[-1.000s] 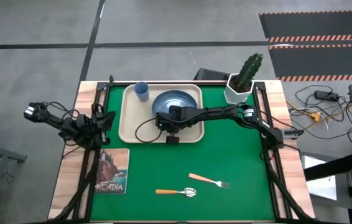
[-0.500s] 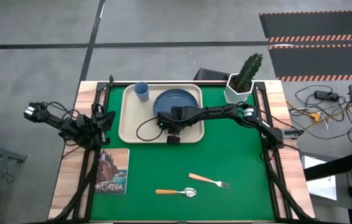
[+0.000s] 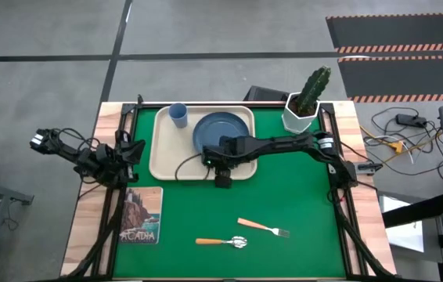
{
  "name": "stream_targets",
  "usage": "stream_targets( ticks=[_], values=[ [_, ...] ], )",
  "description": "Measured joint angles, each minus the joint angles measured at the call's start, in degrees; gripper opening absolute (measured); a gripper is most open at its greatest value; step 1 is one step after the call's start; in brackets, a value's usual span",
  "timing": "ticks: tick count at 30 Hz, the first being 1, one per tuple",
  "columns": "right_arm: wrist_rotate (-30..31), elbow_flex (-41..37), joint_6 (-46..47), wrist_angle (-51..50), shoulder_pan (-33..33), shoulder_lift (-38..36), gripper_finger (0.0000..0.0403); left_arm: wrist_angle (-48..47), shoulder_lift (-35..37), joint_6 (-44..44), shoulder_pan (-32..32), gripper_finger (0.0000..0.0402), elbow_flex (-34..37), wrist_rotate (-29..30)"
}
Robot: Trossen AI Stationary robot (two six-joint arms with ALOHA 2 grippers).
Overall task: Pick and place plate/cup/fork/spoon on tray
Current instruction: Put the orange spoon on the white tray to the left of the dark blue plate
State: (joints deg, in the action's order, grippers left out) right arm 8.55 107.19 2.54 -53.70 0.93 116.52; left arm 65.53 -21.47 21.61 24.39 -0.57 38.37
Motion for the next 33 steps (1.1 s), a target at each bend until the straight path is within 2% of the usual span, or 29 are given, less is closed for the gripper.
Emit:
stream_targets(
  ticks=[5,11,22,29,33],
  values=[
    [-0.02,-8.73,1.07,7.02,-5.55,-8.24,0.0148,-0.04,-0.13,-0.22,0.0,0.0011,0.0,-0.09],
    [0.45,-25.56,2.46,22.51,-11.25,-19.86,0.0146,-0.06,-0.22,-0.37,0.03,0.0011,-0.01,-0.55],
    [2.35,-55.74,3.62,50.77,-15.69,-39.67,0.0123,-0.17,-1.75,-7.84,-0.01,0.0011,-0.55,-3.51],
    [3.65,-69.83,3.6,66.79,-17.73,-47.61,0.0106,-0.19,-8.39,-12.49,0.01,0.0011,-3.07,-6.95],
    [3.51,-75.53,2.28,72.28,-19.24,-50.93,0.0096,-0.14,-13.96,-16.95,-0.01,0.0011,-4.26,-7.26]
  ],
)
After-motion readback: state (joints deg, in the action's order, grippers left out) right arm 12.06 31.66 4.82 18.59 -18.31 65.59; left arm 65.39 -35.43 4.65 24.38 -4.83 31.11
